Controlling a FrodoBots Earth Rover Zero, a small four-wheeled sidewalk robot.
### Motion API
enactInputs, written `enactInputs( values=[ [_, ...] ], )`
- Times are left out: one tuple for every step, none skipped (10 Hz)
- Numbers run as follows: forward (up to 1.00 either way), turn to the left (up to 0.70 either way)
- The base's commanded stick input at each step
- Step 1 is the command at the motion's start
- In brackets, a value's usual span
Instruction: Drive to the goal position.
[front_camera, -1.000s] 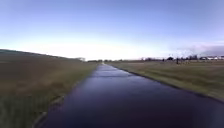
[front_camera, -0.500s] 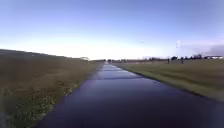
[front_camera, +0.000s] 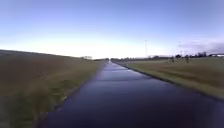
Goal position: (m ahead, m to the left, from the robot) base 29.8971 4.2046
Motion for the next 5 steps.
enactInputs(
  values=[
    [1.00,0.02],
    [1.00,0.02],
    [1.00,0.03],
    [1.00,0.03],
    [1.00,0.03]
  ],
)
